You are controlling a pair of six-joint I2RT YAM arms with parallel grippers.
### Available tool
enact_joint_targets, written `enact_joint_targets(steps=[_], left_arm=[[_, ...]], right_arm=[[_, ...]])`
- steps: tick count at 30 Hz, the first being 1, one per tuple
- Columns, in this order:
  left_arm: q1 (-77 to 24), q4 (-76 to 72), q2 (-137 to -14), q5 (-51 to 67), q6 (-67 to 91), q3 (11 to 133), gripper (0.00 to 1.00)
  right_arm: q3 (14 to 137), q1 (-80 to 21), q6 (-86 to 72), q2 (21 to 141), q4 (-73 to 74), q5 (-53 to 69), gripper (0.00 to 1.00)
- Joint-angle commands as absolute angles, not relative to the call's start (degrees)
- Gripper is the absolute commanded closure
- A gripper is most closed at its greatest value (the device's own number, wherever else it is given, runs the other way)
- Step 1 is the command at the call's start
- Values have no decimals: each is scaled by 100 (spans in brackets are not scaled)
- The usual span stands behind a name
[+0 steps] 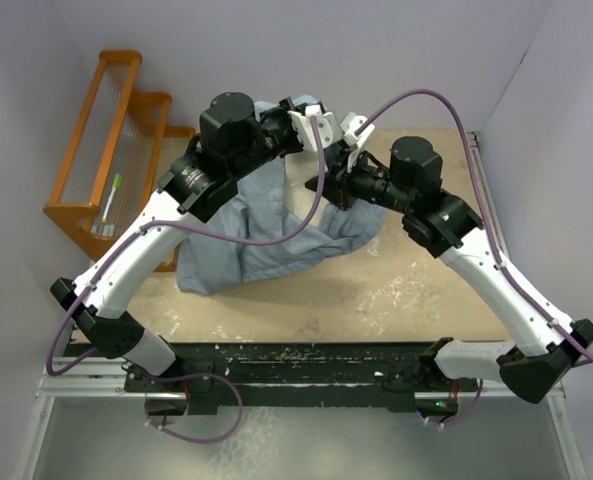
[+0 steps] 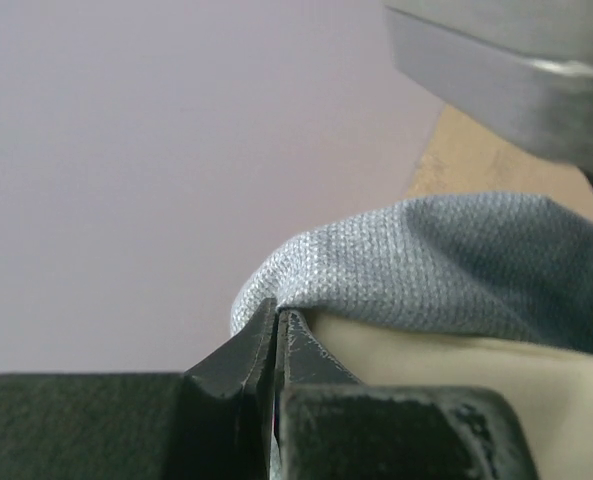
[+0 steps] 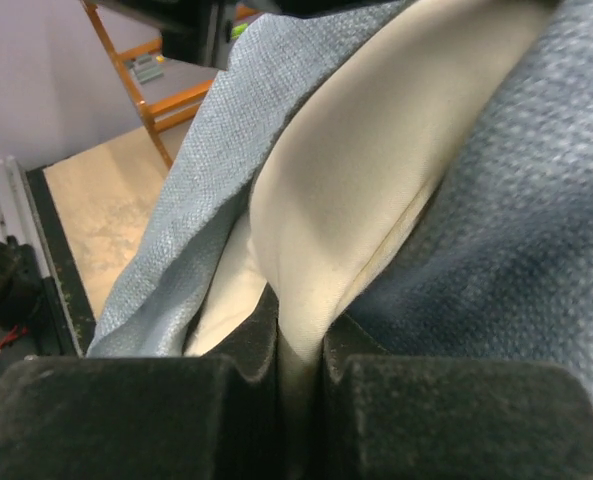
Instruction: Remove the pillowcase from the pillow
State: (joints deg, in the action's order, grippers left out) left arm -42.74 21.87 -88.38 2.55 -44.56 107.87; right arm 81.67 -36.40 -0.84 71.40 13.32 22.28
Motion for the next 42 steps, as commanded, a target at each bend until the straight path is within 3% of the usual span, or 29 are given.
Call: enact_joint_targets(steps=[1, 14, 20, 29, 42], left_arm=[[-4219, 624, -8805, -547, -4379, 11181, 100], [-4161, -335, -9241, -1561, -4623, 11682, 100], [-3802, -228, -9481, -1754, -4568, 12134, 100], [-3254, -6, -9574, -2046, -4304, 12170, 100], [-2624, 427, -9172, -2037, -3667, 10873, 100]], right_arm=[[8506, -4209, 356, 6749, 686, 2331, 100], [7634, -4512, 633, 5938, 651, 1912, 100], [6819, -4509, 686, 4928, 816, 1685, 100], [6452, -4509, 721, 4415, 995, 1272, 100], [6318, -4501, 509, 4166, 752, 235, 100]])
